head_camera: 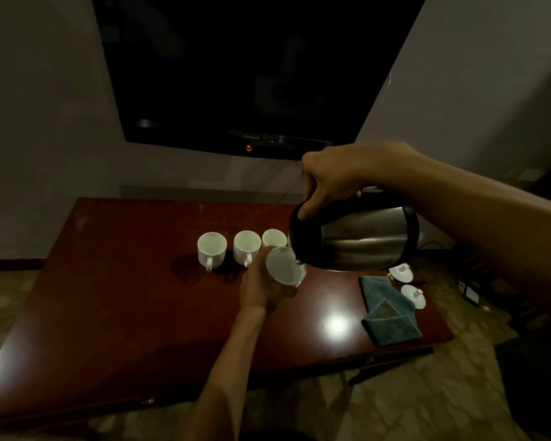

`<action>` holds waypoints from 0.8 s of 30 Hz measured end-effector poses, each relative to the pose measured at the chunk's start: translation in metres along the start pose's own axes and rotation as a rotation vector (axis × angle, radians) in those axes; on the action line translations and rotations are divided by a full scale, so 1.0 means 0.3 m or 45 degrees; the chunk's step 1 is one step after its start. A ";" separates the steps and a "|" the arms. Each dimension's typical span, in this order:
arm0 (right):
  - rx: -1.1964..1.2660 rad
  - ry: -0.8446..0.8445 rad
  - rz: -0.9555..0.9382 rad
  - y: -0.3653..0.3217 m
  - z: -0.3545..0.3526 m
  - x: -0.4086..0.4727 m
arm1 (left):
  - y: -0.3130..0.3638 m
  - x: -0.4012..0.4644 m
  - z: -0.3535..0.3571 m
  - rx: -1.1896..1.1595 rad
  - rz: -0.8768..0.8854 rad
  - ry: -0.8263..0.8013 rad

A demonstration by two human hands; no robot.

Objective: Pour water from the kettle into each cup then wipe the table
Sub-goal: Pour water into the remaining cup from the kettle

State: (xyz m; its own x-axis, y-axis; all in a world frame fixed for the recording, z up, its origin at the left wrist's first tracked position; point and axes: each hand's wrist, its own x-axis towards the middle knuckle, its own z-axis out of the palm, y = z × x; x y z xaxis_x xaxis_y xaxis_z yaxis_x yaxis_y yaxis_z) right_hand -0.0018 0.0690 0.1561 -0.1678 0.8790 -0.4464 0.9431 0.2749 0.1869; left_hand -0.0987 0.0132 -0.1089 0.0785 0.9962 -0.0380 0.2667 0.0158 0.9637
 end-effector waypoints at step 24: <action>0.100 -0.011 -0.021 0.024 0.024 0.013 | -0.003 -0.004 -0.002 -0.045 -0.079 0.037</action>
State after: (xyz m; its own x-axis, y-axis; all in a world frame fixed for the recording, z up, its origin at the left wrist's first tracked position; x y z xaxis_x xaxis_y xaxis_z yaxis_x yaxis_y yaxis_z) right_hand 0.0065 0.0717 0.1494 -0.1815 0.8712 -0.4562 0.9599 0.2577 0.1102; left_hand -0.0995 0.0121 -0.1096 0.0344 0.9953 -0.0909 0.2363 0.0803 0.9684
